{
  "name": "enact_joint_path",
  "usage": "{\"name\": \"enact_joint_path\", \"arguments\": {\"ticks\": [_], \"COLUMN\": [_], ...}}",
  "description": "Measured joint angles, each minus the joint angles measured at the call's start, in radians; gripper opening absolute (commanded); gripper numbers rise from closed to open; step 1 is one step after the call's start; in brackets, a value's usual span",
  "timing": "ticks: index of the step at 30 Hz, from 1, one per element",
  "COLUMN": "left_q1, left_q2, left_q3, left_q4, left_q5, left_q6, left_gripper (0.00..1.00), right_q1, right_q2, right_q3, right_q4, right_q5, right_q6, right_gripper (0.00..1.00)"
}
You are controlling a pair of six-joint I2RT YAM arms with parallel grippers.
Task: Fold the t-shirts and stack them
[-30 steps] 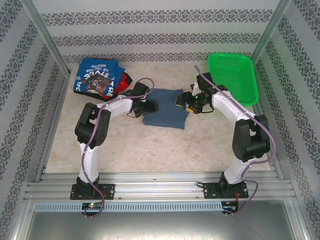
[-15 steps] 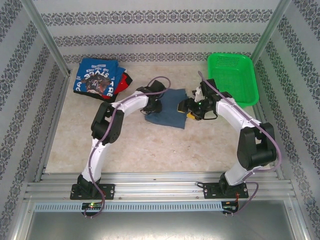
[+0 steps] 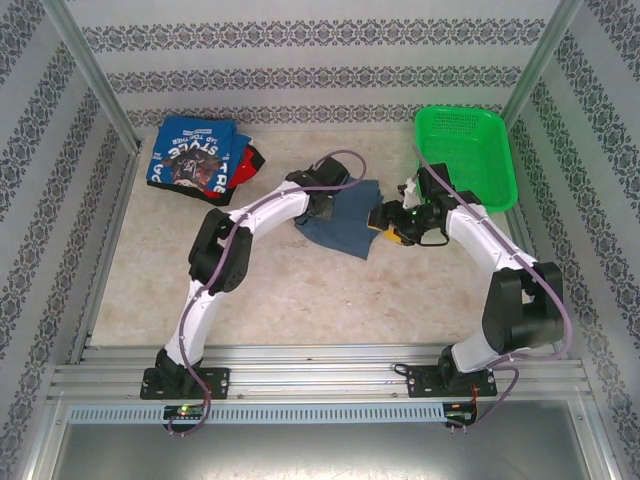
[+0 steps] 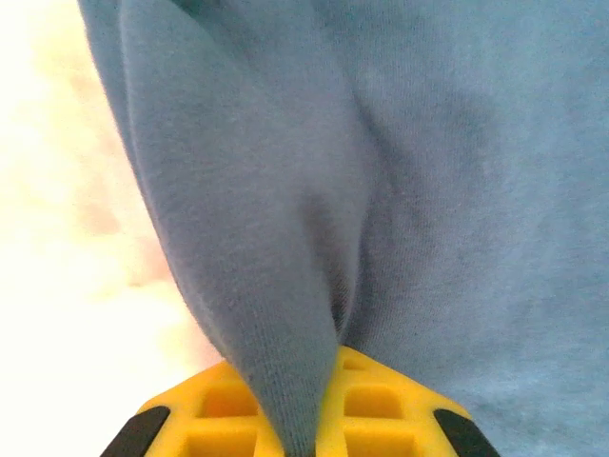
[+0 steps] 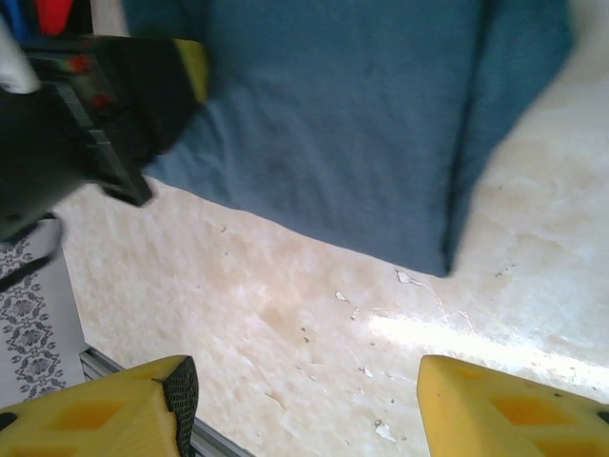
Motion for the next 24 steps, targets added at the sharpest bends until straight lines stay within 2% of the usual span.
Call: {"name": "enact_joint_path", "arguments": {"ticks": [11, 17, 24], "left_q1": [0.039, 0.118, 0.240], "left_q2": [-0.130, -0.133, -0.133], "left_q3": [0.087, 0.087, 0.118], "left_q4": [0.005, 0.019, 0.027], "left_q5": [-0.165, -0.175, -0.143], "left_q6": [0.364, 0.523, 0.607], "left_gripper": [0.00, 0.00, 0.00], "right_q1": [-0.006, -0.005, 0.016], "right_q2": [-0.040, -0.063, -0.075], "right_q3": [-0.063, -0.103, -0.148], "right_q4": [0.023, 0.056, 0.097], "right_q5": [0.002, 0.014, 0.043], "right_q6": [0.038, 0.078, 0.119], "right_gripper": [0.62, 0.62, 0.62]}}
